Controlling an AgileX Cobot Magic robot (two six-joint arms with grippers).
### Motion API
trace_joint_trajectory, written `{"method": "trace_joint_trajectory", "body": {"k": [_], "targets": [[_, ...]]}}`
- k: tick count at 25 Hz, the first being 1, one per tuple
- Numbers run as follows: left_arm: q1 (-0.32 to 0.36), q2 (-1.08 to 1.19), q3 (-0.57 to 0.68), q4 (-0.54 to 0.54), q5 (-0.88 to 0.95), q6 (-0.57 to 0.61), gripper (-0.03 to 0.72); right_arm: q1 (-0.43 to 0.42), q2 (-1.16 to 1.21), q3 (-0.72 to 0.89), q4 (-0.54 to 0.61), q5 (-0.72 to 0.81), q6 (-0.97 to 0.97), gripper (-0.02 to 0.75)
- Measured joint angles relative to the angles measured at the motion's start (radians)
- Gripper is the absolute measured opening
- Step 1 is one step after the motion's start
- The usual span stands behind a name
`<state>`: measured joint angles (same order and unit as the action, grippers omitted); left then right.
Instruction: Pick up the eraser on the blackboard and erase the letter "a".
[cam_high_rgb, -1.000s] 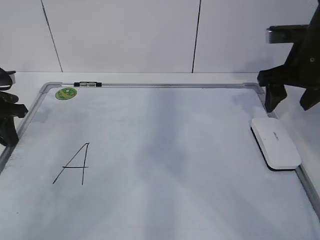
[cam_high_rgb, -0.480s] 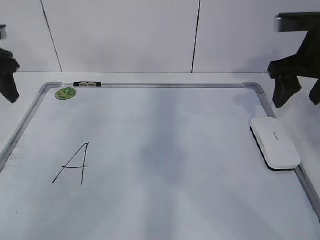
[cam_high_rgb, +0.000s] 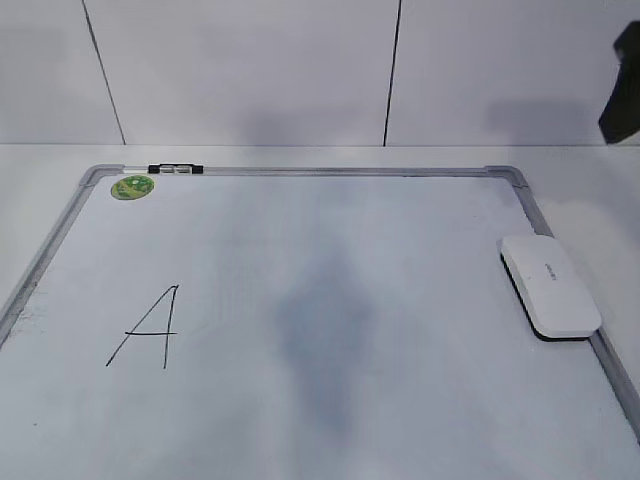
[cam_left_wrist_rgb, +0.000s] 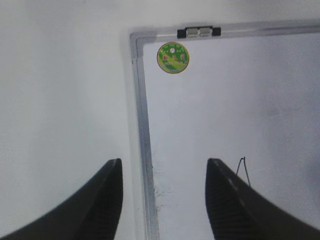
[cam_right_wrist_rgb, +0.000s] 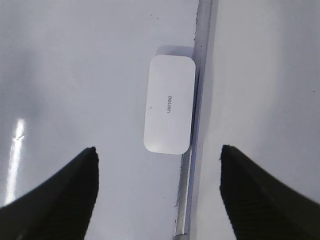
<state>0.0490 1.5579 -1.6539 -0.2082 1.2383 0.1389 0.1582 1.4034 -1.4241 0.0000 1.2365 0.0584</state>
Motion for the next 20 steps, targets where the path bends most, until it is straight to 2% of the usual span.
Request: {"method": "trace_joint_trajectory", "body": {"k": [5, 14, 20], "targets": [[0.000, -0.165, 0.076, -0.014, 0.002, -0.039, 0.401, 0.000, -0.159, 0.076, 0.000, 0.006, 0.000, 0.594], [0.000, -0.532, 0.454, -0.014, 0.010, -0.045, 0.401, 0.000, -0.453, 0.342, 0.000, 0.010, 0.000, 0.593], [0.000, -0.795, 0.646, -0.014, 0.016, -0.048, 0.401, 0.000, -0.670, 0.496, 0.000, 0.014, 0.000, 0.593]]}}
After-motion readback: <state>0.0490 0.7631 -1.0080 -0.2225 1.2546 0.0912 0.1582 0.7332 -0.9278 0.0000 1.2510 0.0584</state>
